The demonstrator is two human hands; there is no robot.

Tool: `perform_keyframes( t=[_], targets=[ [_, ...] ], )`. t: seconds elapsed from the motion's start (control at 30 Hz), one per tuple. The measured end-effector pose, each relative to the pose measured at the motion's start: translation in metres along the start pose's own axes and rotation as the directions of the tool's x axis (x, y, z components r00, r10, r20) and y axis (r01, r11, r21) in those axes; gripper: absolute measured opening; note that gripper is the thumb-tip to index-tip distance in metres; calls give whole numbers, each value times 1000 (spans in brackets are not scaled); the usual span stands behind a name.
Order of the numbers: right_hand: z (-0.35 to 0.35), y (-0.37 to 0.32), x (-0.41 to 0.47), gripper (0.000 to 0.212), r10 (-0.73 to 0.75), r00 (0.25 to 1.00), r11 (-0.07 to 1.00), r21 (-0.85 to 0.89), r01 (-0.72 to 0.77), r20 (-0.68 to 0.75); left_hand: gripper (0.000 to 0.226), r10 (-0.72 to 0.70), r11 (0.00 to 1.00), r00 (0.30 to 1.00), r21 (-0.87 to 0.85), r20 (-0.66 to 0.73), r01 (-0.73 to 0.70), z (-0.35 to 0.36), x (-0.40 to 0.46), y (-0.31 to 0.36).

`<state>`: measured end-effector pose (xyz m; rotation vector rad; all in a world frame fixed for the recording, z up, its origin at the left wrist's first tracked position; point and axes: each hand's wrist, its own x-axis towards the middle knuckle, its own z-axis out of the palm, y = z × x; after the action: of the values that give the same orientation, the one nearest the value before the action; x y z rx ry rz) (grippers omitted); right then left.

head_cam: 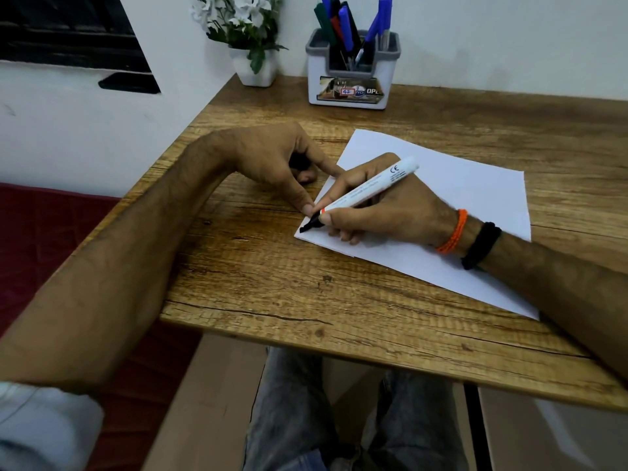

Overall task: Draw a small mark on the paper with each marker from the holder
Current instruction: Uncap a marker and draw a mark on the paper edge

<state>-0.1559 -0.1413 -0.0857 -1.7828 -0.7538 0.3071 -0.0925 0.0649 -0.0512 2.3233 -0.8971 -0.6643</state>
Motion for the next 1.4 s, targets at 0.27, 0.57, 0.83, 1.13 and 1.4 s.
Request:
perform_keyframes(
  t=[0.27,0.57,0.83,1.13,1.4],
  targets=[
    [1,-2,-1,6,1,1000,1000,-1,-1,-9,70,-10,1000,1000,12,-10,10,1,0,1],
    [0,-2,0,6,1,1000,1000,9,0,-29,76,-27,1000,1000,13,-10,27,0,-1,3],
    [-7,-1,2,9,19,994,974,227,6,-106,39,4,1000,1000,27,-22,-3,5,-5,10],
    [-30,-11,3,2,13,939,973,222,67,-342,32,-30,976,905,-207,-423,-64,3,-7,2],
    [-53,-11,-1,28,81,915,951,304,47,-394,21,25,921,777,-289,-629,-263,13,4,8]
  ],
)
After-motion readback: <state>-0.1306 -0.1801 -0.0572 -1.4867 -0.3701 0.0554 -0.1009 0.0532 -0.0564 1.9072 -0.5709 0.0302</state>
